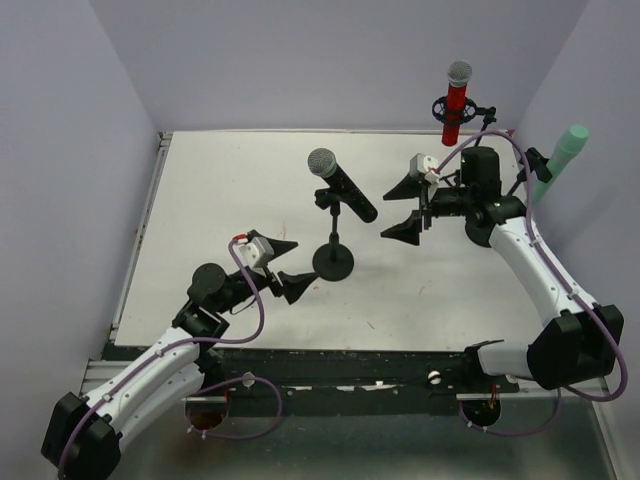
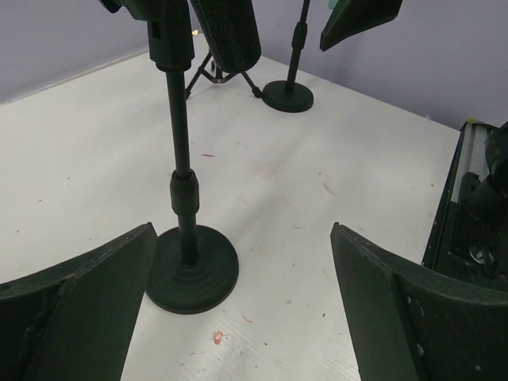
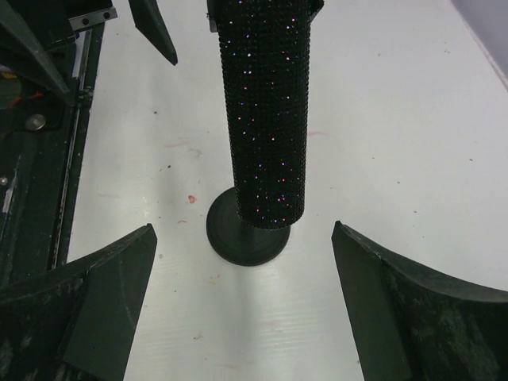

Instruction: Attach the microphones to the stand

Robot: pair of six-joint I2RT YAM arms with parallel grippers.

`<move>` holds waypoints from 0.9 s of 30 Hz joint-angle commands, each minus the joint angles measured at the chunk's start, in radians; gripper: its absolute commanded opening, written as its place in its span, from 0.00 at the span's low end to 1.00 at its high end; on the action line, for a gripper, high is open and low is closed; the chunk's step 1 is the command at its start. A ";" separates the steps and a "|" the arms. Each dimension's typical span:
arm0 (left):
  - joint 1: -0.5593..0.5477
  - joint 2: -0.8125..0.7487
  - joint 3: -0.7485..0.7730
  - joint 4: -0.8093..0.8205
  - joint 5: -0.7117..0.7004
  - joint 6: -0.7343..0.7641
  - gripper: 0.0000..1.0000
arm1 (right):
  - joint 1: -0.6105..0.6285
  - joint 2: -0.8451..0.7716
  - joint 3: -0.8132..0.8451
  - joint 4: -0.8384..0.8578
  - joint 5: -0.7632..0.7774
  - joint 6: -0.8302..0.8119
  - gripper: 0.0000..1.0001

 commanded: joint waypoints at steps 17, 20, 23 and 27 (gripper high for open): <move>-0.071 0.131 0.059 0.119 -0.148 0.101 0.98 | -0.077 -0.193 -0.202 -0.105 -0.033 -0.075 1.00; -0.098 0.166 0.088 0.124 -0.171 0.124 0.98 | -0.075 -0.193 -0.208 -0.104 -0.028 -0.075 0.99; -0.120 0.223 0.106 0.167 -0.226 0.154 0.98 | -0.075 -0.196 -0.204 -0.111 -0.025 -0.079 1.00; -0.121 0.329 0.126 0.276 -0.220 0.203 0.98 | -0.075 -0.198 -0.193 -0.125 -0.040 -0.072 1.00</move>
